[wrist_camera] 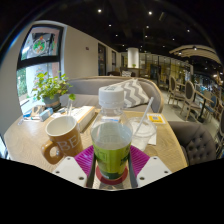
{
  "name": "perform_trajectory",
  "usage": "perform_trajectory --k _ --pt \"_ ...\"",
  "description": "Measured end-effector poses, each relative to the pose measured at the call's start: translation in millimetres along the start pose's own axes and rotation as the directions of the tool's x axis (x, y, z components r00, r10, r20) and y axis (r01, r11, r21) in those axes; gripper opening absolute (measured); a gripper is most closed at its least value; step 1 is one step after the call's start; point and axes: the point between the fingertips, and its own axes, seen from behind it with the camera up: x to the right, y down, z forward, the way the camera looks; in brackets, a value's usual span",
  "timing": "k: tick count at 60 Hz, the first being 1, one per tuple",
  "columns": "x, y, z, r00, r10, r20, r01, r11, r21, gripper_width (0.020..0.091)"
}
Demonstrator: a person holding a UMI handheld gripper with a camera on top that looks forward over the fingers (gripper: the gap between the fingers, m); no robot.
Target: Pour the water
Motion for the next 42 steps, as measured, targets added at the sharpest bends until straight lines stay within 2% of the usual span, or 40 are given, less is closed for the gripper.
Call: perform_trajectory --k 2,5,7,13,26,30,42 --pt "0 1 0 1.000 0.003 -0.003 -0.003 1.000 -0.011 0.0521" --pt "0 10 -1 1.000 0.020 -0.012 -0.021 0.998 -0.066 0.0573" --pt "0 14 -2 0.999 0.033 -0.013 -0.035 0.995 -0.094 0.0636" --pt "3 14 -15 0.997 0.061 -0.041 -0.066 0.991 -0.118 0.0854" --pt "-8 12 -84 0.989 0.052 -0.138 -0.079 0.976 -0.203 0.0850" --pt "-23 13 -112 0.984 0.069 -0.165 -0.108 0.966 -0.237 0.0850" --pt "-77 5 -194 0.973 0.091 -0.210 -0.149 0.948 -0.280 0.0852"
